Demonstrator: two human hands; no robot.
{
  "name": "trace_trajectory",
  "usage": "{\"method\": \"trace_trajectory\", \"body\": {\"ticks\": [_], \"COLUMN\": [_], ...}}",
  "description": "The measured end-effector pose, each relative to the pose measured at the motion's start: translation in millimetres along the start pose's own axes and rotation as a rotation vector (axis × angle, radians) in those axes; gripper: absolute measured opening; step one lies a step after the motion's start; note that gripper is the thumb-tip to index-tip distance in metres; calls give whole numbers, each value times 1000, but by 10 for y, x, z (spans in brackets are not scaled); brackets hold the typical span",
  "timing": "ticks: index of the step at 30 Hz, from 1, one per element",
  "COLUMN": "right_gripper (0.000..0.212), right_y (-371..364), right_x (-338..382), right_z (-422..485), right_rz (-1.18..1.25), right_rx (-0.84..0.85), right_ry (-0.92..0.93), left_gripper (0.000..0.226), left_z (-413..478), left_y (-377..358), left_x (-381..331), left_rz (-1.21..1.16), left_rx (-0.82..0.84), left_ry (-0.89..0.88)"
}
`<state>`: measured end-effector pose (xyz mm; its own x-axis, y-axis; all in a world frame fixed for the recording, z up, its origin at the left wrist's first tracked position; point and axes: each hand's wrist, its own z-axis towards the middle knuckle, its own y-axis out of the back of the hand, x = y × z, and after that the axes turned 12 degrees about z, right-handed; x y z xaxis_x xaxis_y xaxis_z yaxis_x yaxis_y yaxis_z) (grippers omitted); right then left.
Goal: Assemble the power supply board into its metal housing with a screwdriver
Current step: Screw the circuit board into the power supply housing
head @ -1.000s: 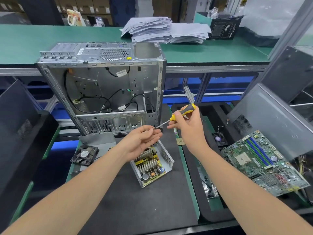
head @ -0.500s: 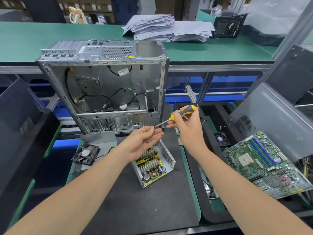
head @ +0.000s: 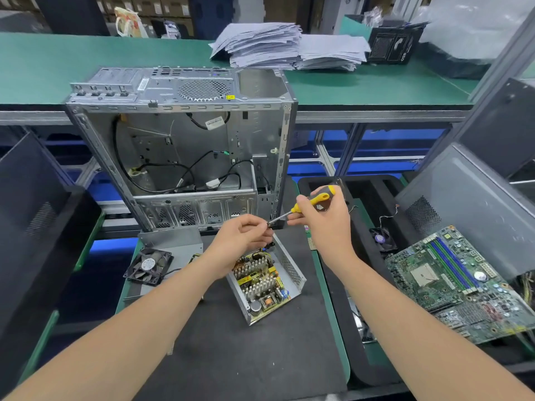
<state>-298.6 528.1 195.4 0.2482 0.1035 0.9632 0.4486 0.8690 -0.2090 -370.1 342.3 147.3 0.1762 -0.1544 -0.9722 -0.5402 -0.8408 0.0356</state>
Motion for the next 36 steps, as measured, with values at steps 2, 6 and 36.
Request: {"method": "trace_trajectory", "body": {"ticks": [2,6,36], "right_gripper": [25,21,24], "right_y": [5,18,198], "right_x": [-25,-70,-405], "right_z": [8,18,-67], "right_rz": [25,29,-2], "right_rx": [-29,-56,-64], "right_ry": [-17,-31,-128], "left_gripper": [18,23,43], "left_z": [32,81,147], "left_y": [39,111,57], "left_x": [8,15,344], "left_rz": [32,98,945], "left_rx": [-11,-49,9], "left_ry": [8,11,283]}}
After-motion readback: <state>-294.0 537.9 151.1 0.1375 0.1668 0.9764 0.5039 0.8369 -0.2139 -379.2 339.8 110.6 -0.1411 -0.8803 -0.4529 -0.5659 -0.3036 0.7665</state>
